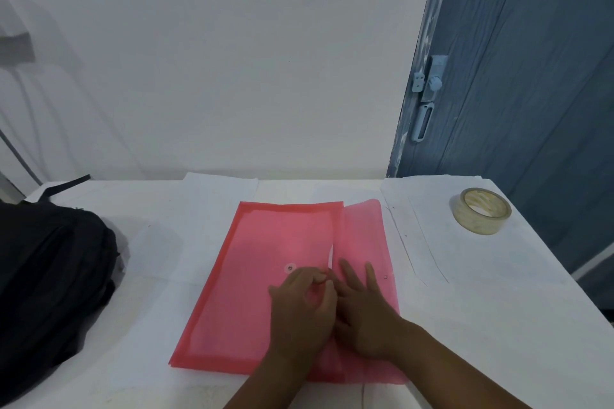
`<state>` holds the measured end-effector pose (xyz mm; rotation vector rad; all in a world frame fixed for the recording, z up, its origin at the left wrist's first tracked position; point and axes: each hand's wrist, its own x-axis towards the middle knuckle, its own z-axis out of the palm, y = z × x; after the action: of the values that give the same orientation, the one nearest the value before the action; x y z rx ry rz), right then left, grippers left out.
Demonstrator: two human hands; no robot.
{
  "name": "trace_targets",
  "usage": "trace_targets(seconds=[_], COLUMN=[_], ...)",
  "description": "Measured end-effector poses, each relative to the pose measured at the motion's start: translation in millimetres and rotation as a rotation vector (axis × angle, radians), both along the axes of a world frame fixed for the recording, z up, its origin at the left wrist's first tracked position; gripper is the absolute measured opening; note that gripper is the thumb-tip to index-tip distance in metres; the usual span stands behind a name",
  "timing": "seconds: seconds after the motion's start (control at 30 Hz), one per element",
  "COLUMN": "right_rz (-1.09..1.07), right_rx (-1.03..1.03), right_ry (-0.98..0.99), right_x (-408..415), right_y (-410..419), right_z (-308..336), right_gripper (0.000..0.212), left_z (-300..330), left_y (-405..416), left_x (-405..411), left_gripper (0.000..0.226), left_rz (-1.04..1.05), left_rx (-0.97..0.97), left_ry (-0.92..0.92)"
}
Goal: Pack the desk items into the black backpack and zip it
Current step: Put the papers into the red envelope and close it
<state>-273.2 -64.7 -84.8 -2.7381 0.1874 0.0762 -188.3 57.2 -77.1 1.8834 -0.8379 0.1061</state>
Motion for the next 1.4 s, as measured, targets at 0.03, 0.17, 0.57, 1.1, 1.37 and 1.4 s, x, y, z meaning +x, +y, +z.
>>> trace_targets(seconds=[0.03,0.17,0.57,1.1,1.37,1.4], right_rz=[-0.046,-0.421,-0.739,-0.855,-1.21,-1.234], right_rx=[0.078,0.105,-0.154,0.502,1.249,1.295], right_ry=[-0.083,-0.756,-0.147,-0.626,-0.823,-0.815], right_x=[-1.3,-5.6,-9.4,-21.3,-16.9,-16.8], right_y=[-0.5,-2.6,-38.5,-25.5,-24.5,-26.1], right_z=[-0.6,5.3,-19.2,5.9,55.3,59.9], right_gripper=[0.059,0.032,0.092,0.033,0.069,0.07], left_z=[-0.1,-1.7,-25.2,10.5,8.3,8.2], left_y=[0.2,5.6,27.5,27.2,25.8,25.6], left_x=[0.4,2.5,19.0,14.1,13.2,13.4], left_gripper=[0.008,0.011,0.037,0.018,0.011,0.01], left_rz=[0.008,0.07,0.167,0.048,0.011,0.013], left_rx=[0.005,0.005,0.123,-0.252,-0.166,-0.156], left_ry=[0.0,0.014,0.152,0.724,0.748,0.76])
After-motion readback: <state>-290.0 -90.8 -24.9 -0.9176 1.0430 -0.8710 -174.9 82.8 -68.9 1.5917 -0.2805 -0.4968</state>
